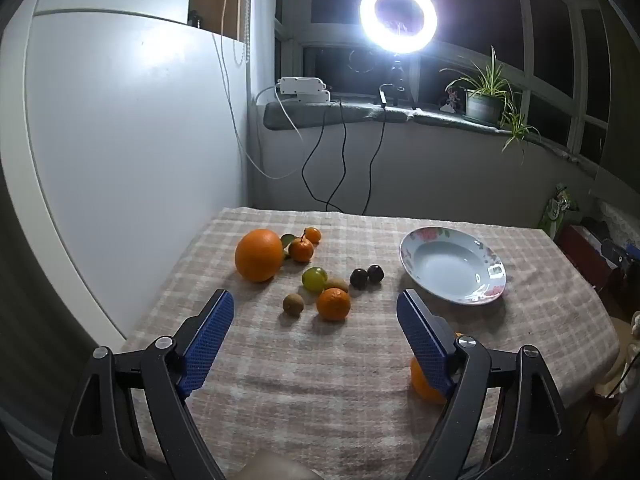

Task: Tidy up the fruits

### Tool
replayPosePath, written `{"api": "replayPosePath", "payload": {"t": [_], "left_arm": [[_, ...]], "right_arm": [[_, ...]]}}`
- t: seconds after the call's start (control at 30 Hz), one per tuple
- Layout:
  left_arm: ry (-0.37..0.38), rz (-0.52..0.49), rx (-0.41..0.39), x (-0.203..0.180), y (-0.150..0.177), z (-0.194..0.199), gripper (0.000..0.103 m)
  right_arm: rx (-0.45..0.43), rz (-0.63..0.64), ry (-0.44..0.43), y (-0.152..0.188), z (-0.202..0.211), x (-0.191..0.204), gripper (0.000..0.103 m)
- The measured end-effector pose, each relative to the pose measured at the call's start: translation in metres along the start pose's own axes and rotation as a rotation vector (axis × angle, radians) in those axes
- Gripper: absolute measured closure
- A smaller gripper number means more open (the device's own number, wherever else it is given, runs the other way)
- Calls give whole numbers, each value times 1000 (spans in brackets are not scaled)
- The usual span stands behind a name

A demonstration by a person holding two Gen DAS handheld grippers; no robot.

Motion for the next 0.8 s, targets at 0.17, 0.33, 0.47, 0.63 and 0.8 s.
{"api": "replayPosePath", "payload": {"t": [0.17,0.33,0.47,0.63,0.8], "left_arm": [[-4,0,-3,2,-1,-1,19],[-6,-3,-9,-2,-2,-2,19],[-8,-4,-8,-2,-3,-2,19],[-10,-1,-11,-1,0,-1,19],[-8,1,-12,0,-1,-2,19]], "right_arm": [[6,-26,-13,0,-1,2,0],[11,-29,-20,4,-2,0,0],[8,-23,-19,7,-5,2,0],[23,-19,-23,10,-6,6,0],[29,-16,-27,11,-8,7,0]]}}
Point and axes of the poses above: each gripper's, at about its wrist camera, not at the fingertips, and z roughly against the way its jaws point, x to its left, y to its underside, the point moved 8 cm from there along -z, roughly the way its jaws point, and after that the axes turned 10 degrees about -z, right-handed, at the moved point
